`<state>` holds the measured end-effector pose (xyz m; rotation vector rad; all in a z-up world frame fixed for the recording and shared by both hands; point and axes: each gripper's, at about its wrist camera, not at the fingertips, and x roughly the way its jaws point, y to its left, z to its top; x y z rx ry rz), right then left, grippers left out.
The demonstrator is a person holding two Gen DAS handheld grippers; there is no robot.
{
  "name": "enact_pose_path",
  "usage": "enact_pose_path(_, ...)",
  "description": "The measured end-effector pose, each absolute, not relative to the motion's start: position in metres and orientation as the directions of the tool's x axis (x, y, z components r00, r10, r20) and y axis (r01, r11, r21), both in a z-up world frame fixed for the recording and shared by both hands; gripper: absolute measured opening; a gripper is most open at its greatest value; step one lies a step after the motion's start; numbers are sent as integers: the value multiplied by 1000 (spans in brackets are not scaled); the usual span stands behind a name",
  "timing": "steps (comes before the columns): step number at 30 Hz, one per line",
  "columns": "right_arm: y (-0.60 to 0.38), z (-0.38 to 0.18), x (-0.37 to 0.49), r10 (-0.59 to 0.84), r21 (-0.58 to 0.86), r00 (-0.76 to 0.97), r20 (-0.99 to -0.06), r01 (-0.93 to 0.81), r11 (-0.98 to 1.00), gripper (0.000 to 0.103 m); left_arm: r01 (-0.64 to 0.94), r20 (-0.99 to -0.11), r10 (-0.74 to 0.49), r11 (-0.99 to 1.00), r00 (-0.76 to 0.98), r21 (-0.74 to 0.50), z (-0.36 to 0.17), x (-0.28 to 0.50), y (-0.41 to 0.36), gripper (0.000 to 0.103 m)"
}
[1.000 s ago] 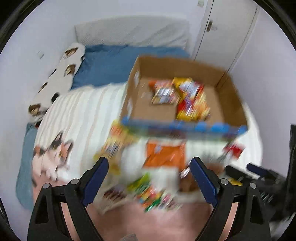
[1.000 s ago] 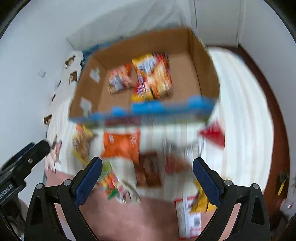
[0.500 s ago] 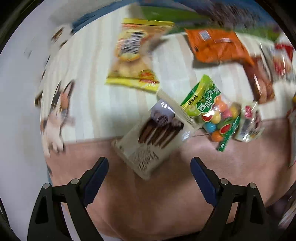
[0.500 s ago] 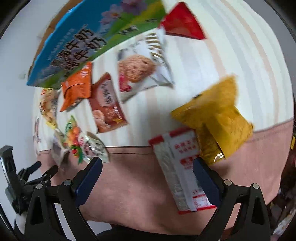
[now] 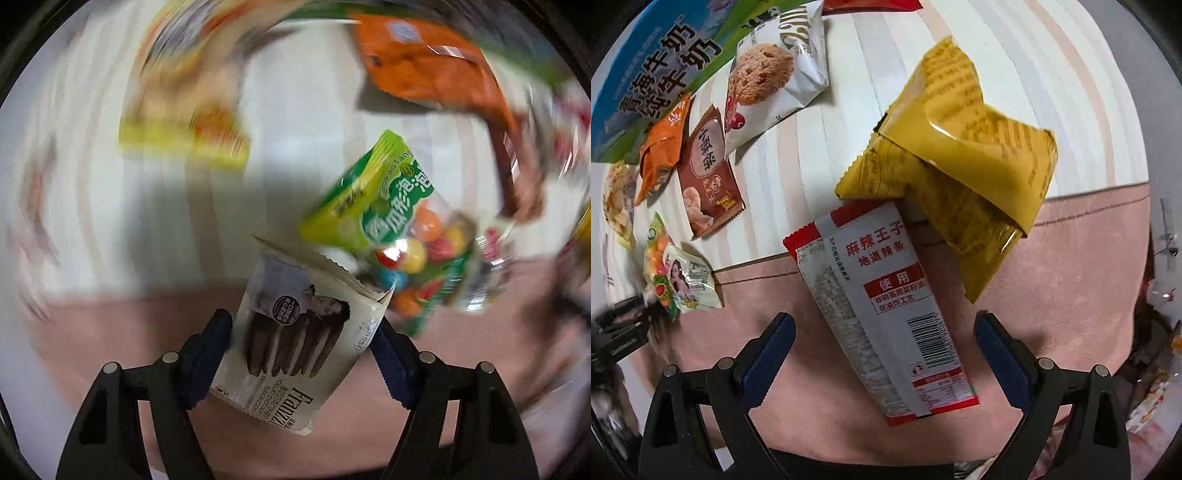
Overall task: Organize snacks
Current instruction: 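Grasp the Franzzi cookie pack with left tool while right grasps red spicy strip pack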
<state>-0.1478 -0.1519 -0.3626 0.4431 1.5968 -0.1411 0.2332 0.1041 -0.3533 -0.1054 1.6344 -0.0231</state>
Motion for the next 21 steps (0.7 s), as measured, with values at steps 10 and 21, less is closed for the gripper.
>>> enact_pose_path(10, -130, -366, -138, 264, 239, -18, -964, 374, 896, 100, -148, -975, -210, 969, -74, -197, -353, 205, 129, 73)
enact_pose_path(21, -100, -361, -156, 147, 152, 38, -988, 245, 958, 54, -141, -987, -152, 980, -55, -143, -359, 163, 89, 61)
